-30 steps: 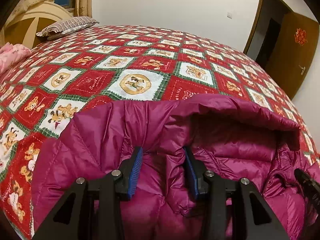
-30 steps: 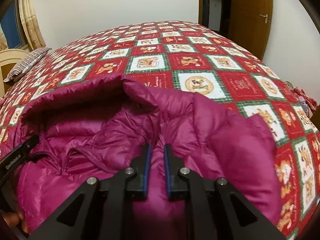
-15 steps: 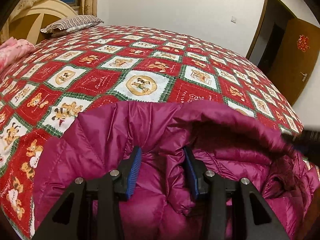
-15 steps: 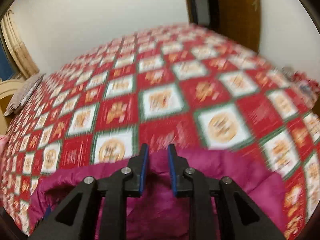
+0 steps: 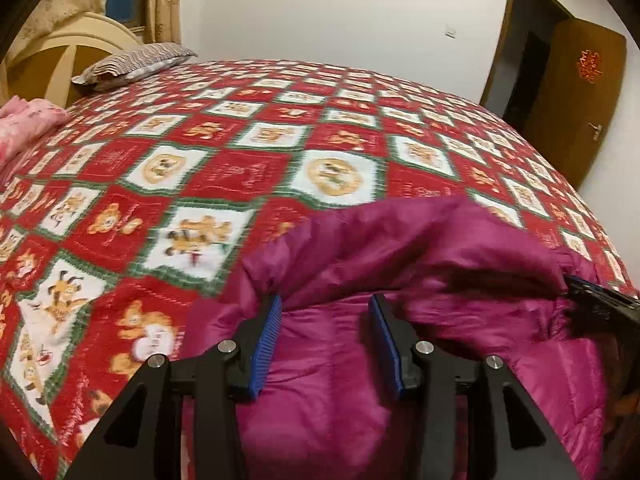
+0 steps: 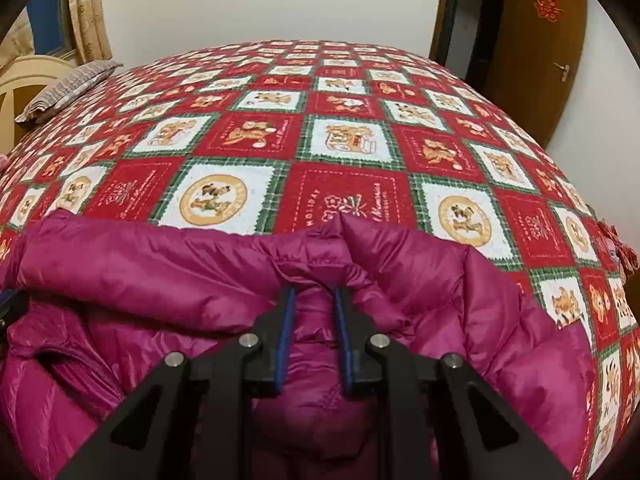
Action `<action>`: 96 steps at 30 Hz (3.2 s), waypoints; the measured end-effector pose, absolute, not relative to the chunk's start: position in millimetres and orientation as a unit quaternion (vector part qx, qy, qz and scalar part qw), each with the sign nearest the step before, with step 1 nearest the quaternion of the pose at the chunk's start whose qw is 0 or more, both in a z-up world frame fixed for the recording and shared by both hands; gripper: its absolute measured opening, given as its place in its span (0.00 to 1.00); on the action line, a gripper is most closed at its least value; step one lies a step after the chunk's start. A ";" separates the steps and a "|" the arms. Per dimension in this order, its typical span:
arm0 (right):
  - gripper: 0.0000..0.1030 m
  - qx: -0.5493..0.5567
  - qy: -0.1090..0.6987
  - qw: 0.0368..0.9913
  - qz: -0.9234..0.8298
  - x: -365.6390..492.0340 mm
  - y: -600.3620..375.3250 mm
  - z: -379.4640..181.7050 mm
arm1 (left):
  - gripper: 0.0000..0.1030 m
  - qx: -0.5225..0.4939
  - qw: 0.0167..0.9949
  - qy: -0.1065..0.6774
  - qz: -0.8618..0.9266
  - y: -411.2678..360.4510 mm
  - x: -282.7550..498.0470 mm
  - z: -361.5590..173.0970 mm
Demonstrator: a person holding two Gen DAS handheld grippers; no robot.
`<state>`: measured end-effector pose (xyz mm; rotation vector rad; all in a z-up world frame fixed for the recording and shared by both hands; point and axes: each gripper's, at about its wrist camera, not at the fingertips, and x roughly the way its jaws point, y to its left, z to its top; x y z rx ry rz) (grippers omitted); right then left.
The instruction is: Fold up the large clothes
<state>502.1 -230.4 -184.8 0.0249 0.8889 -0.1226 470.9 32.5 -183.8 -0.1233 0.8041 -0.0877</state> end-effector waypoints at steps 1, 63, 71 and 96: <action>0.21 0.013 0.430 0.901 -0.057 502.9 -230.9 -184.8 | 0.46 -0.067 0.916 0.394 -0.038 37.0 473.8 -185.7; 0.23 0.028 0.373 0.918 -0.134 422.6 -289.0 -152.8 | 0.59 -0.012 0.912 0.410 -0.017 -58.3 526.5 -194.6; 0.12 0.026 0.398 0.901 -0.168 421.5 -317.7 -193.0 | 0.60 -0.007 0.912 0.410 -0.012 -60.0 527.1 -194.5; 0.16 0.026 0.399 0.907 -0.130 369.3 -300.0 -191.1 | 0.77 -0.052 0.907 0.416 0.032 58.4 413.4 -197.5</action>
